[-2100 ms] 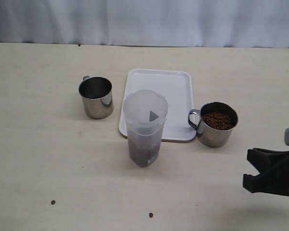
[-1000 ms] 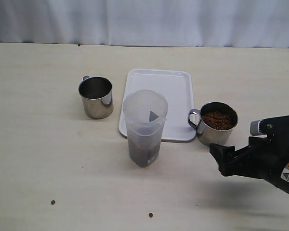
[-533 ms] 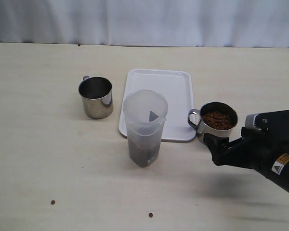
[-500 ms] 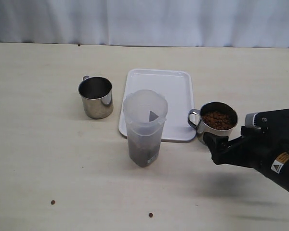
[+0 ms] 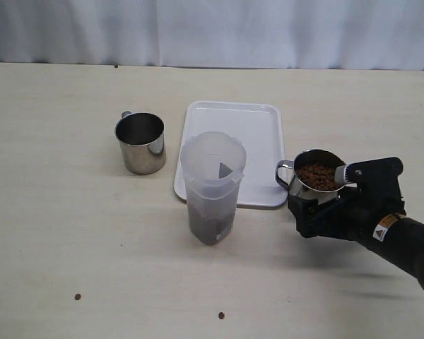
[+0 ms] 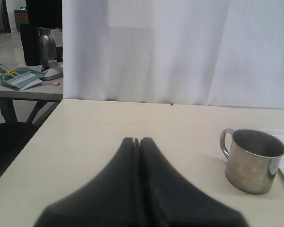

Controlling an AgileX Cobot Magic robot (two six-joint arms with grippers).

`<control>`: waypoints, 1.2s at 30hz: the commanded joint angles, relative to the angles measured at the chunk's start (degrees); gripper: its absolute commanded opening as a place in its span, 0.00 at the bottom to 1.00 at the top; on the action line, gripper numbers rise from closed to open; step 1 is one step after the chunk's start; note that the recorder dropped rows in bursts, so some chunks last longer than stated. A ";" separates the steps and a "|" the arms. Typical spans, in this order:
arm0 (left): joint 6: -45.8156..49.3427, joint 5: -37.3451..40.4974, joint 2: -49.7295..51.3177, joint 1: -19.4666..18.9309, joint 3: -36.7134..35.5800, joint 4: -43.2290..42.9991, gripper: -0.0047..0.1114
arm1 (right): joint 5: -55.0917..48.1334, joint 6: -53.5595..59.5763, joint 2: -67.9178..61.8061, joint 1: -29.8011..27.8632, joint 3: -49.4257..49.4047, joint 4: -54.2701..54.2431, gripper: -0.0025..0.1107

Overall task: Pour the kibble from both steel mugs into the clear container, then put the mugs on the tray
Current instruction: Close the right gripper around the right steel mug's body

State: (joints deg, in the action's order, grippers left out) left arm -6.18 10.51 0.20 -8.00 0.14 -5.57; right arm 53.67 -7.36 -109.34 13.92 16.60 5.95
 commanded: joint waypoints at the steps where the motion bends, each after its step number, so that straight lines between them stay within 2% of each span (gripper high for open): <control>1: -0.03 -0.58 -0.20 0.20 -0.14 0.32 0.04 | 1.81 0.62 -1.08 0.22 1.05 -1.09 0.82; 22: -0.03 -0.58 -0.20 0.20 -0.14 0.32 0.04 | 3.10 1.82 -1.11 0.22 2.64 -8.52 0.82; 36: -0.03 -0.58 -0.20 0.20 -0.14 0.32 0.04 | 12.09 1.82 -8.93 0.22 2.71 -10.90 0.82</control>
State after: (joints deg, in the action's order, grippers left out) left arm -6.18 10.51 0.20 -8.00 0.14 -5.57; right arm 62.21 -5.63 -117.58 13.92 19.11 -2.95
